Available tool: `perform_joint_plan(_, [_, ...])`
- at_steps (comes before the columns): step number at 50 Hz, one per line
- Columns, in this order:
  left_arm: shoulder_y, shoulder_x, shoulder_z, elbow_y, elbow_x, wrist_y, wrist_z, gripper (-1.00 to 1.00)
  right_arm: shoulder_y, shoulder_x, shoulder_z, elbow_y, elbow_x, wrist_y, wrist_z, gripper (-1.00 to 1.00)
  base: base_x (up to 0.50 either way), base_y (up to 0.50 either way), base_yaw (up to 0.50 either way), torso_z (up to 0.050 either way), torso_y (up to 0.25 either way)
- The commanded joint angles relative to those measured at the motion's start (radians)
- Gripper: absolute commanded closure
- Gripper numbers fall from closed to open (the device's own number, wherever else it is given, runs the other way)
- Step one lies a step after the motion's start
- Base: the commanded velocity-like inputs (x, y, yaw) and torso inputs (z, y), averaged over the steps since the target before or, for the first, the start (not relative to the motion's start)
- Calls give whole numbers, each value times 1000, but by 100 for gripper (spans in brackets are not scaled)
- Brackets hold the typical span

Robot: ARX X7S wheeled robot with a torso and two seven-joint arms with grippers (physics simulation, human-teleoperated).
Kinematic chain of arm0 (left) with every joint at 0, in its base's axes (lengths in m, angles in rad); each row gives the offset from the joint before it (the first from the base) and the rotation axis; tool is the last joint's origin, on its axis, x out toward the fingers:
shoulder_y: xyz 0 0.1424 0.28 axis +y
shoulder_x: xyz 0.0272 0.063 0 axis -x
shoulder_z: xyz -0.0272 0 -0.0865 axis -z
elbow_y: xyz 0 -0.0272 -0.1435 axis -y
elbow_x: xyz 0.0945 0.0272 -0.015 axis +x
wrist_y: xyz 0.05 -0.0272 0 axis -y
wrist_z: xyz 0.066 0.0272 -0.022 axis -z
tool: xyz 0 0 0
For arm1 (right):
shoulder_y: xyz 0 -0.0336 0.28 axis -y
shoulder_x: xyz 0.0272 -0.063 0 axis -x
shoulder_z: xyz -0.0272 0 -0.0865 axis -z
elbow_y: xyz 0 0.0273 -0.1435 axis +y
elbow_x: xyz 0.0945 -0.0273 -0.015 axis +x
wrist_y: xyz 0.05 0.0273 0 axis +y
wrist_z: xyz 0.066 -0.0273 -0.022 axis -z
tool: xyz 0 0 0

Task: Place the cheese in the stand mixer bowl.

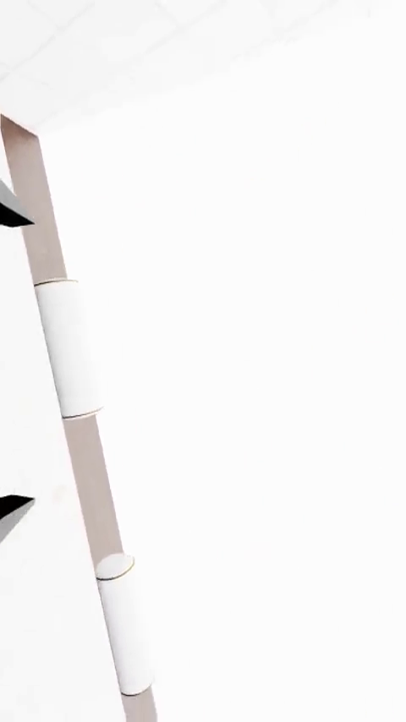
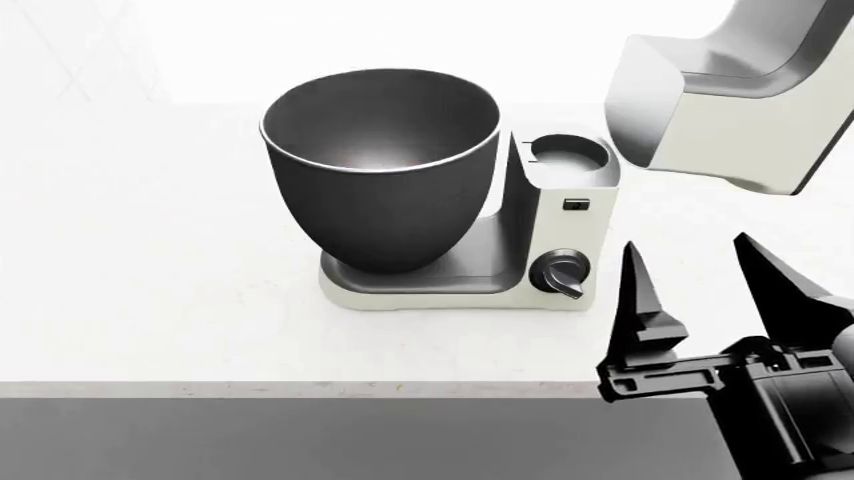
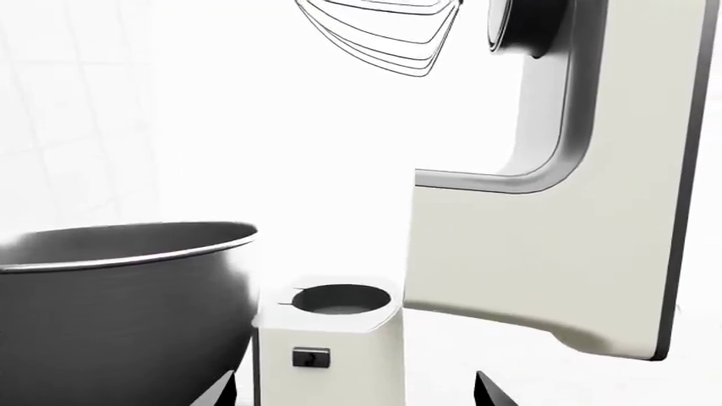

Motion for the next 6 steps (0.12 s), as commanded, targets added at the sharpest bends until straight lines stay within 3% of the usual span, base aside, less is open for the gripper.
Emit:
perform_joint_plan(1, [53,-174,-98,333,-128,72,-185,-100,20,19,11,-33,-8,32,6,-100,0,0,0,0,0])
perform_joint_plan(6, [88,-231,-129,430,-155,112,-214,-100,39,39,20,-71,-20,63,13,-100,0,0,0,0,0])
